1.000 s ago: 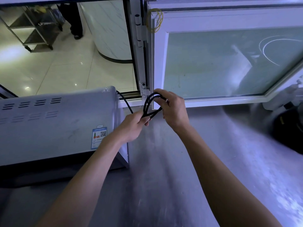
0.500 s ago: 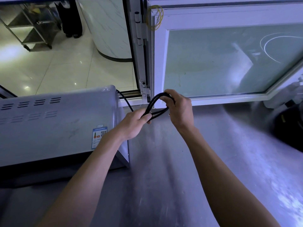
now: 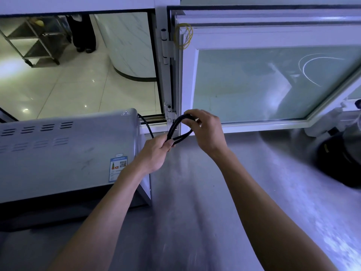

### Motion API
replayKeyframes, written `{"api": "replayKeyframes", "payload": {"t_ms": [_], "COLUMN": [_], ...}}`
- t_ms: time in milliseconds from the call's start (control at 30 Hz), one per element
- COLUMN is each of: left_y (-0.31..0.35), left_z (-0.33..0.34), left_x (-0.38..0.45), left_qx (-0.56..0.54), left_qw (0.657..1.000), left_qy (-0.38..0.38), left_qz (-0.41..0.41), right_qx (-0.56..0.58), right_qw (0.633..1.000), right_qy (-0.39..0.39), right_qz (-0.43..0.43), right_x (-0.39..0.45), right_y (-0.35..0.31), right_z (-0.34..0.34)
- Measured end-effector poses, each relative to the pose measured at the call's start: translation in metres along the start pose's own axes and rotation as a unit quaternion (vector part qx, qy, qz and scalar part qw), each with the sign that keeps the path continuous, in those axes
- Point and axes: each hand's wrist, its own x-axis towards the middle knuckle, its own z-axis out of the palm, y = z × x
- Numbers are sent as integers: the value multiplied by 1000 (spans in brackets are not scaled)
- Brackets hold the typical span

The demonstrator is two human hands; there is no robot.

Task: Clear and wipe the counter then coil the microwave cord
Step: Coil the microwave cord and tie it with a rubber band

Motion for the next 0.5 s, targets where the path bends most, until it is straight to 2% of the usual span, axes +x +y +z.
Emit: {"api": "replayKeyframes", "payload": {"t_ms": [333, 500], "left_y": [9, 28], "left_z": [-19, -39], "left_x": [-8, 1], "left_qx": [-54, -148], "left_qw": [996, 986], "left_qy": [47, 47], "left_qz": [52, 61], "right_qx": [-18, -20], "right_qw": [996, 985], "right_qy": [82, 156], "right_qz": [-34, -72], "right_x": [9, 27], "right_y": [-42, -72], "right_z": [-8, -13]}}
